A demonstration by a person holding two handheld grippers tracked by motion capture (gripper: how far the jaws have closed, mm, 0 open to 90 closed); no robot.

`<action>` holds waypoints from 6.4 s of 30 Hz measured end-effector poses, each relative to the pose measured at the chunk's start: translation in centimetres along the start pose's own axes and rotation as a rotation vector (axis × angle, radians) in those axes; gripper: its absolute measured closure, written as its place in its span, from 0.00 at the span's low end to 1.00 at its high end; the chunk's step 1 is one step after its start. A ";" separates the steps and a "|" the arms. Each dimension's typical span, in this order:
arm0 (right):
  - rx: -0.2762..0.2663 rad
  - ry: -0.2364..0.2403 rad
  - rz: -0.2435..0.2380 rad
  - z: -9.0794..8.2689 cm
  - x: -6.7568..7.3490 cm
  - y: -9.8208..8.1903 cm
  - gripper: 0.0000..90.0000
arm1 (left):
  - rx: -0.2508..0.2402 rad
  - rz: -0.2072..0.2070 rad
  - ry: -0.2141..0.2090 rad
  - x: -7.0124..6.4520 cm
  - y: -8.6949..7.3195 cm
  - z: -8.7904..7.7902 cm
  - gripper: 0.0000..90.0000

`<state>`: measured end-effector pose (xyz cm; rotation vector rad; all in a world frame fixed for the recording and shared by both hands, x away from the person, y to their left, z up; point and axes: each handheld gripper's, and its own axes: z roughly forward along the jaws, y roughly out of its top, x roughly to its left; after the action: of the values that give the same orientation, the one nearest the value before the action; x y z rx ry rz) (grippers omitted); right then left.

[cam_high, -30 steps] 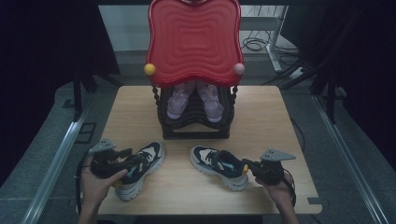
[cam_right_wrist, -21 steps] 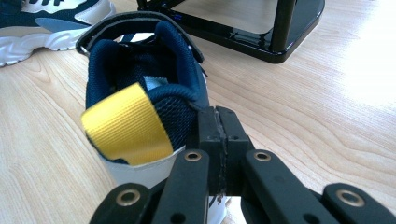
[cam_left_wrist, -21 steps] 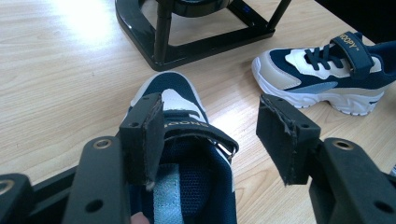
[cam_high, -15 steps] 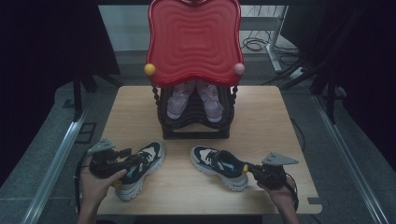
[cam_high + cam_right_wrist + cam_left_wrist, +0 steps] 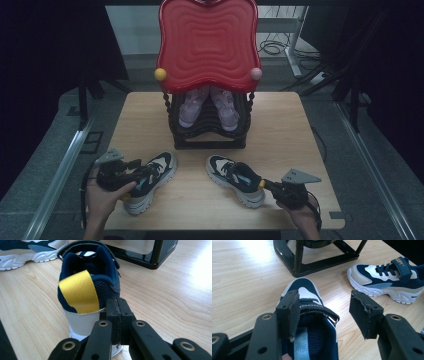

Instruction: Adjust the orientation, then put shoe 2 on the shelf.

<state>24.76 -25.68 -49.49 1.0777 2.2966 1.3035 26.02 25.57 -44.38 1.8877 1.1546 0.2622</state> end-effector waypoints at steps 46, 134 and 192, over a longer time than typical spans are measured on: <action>0.025 0.021 -0.022 0.6 1.4 -0.2 1.00 | -0.010 0.001 0.007 0.1 0.0 -0.4 0.46; 0.175 0.115 -0.021 5.3 0.4 7.3 0.57 | 0.248 0.071 -0.050 5.5 -1.2 1.4 0.74; -0.042 0.058 0.169 1.9 -1.4 4.1 0.82 | -0.062 -0.087 -0.041 4.3 -3.2 -2.0 0.82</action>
<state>28.69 -24.32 -47.31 1.2588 2.2497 1.4569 25.23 30.76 -46.76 1.7767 1.1844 0.2084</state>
